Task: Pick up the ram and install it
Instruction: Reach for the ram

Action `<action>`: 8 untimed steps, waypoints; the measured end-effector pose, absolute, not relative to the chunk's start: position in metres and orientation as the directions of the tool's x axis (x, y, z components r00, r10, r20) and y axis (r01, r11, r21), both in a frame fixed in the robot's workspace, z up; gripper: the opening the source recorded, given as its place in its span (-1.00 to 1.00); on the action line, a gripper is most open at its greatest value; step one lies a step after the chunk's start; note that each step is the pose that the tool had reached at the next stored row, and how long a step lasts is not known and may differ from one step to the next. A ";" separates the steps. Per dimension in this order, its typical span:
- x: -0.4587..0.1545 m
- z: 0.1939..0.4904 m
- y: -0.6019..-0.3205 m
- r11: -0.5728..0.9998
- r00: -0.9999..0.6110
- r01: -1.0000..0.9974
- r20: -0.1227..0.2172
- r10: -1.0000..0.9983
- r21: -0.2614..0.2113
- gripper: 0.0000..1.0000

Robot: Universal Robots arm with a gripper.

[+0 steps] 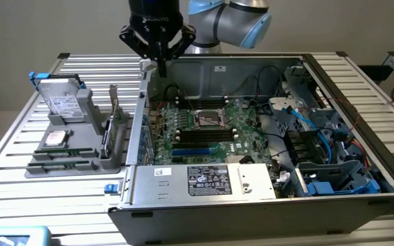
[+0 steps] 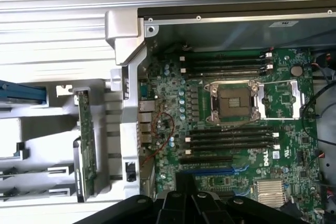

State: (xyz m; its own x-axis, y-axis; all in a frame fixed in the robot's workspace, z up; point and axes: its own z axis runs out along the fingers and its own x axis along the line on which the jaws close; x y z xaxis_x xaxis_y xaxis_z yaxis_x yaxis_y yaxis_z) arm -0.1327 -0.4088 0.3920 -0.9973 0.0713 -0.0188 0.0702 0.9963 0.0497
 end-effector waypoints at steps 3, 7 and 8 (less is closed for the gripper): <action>-0.139 0.391 -0.410 0.996 -0.997 0.070 -0.019 0.071 0.050 -0.79; -0.149 0.391 -0.411 0.996 -0.997 0.070 -0.019 0.071 0.050 -0.79; -0.152 0.391 -0.411 0.996 -0.997 0.070 -0.019 0.071 0.050 -0.79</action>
